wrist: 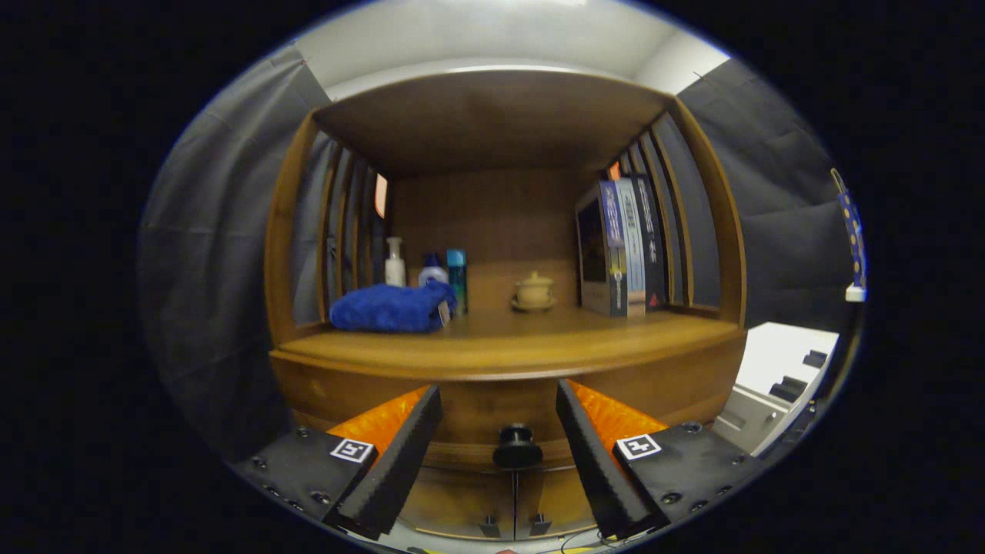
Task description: Pull open the drawer, take out the items inside it, and place them on the countertop above the cabinet.
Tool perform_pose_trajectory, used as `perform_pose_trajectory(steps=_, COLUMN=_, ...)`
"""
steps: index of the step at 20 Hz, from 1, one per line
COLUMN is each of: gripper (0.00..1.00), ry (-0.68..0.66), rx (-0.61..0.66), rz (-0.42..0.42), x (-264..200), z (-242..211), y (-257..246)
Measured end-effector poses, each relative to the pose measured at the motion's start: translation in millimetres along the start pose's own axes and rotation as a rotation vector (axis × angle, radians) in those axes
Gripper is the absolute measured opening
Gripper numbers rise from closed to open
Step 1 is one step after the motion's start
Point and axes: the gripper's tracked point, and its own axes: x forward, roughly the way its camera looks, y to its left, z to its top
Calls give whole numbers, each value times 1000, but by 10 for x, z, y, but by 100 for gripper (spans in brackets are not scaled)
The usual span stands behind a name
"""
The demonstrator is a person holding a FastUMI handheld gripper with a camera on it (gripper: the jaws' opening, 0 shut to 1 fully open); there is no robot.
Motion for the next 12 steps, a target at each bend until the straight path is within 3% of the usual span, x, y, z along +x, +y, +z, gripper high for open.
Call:
perform_pose_trajectory(steps=3, gripper=99, ry=27, rx=-27, rz=-23, x=183, z=-228, y=-90)
perform_pose_trajectory(steps=12, gripper=76, ry=64, rx=-20, rz=-24, x=330, z=-429, y=-90)
